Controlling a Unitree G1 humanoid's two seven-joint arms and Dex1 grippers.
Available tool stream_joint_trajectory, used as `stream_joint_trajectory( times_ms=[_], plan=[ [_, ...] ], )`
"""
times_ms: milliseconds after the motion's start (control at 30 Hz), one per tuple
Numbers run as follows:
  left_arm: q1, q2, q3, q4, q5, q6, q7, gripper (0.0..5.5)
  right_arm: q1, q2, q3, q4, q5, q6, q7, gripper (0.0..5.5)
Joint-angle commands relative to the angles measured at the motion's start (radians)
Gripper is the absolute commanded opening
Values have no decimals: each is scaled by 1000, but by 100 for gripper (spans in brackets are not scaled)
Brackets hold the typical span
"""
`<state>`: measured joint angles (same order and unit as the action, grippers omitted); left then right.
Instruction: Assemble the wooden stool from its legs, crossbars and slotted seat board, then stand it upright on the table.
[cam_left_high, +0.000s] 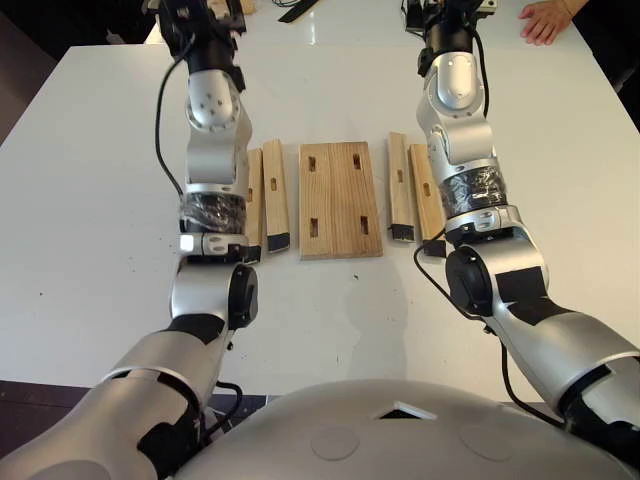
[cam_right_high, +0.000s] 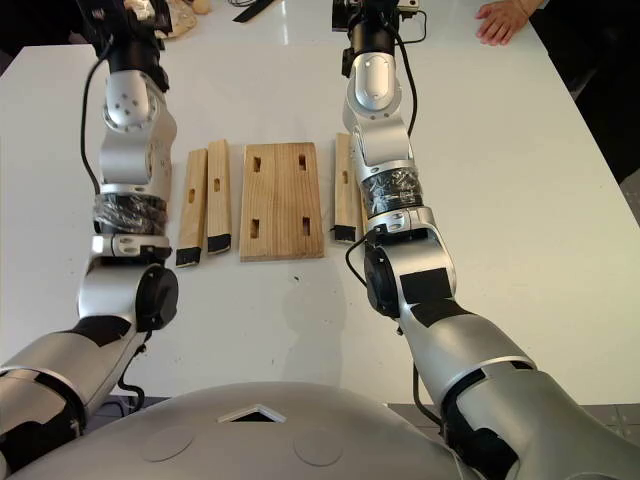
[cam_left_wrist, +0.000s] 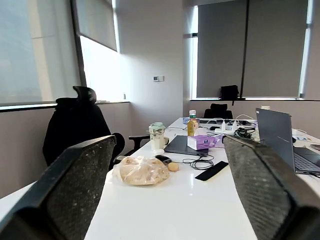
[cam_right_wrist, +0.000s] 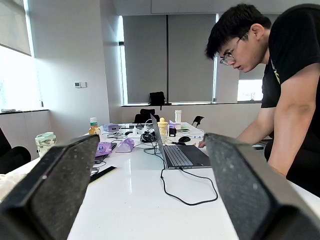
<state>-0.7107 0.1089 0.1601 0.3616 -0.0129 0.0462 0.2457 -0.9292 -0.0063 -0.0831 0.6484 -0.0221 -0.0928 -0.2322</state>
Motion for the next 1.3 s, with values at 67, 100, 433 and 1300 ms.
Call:
stream_joint_trajectory(
  times_ms=[67, 100, 433, 1300],
  plan=[
    [140, -35, -66, -142, 67, 33, 13, 324, 152, -12, -7, -100, -6, 44, -6, 340],
    [149, -35, -65, -162, 61, 37, 2, 324, 175, -8, -2, -127, -6, 58, -3, 340],
    [100, -54, -57, -99, 61, 101, 8, 324, 162, 2, 18, -129, 12, 102, 54, 340],
    [633, -183, -28, -667, 57, 287, 46, 324, 688, -41, 26, -772, -20, 365, 105, 340]
  ],
)
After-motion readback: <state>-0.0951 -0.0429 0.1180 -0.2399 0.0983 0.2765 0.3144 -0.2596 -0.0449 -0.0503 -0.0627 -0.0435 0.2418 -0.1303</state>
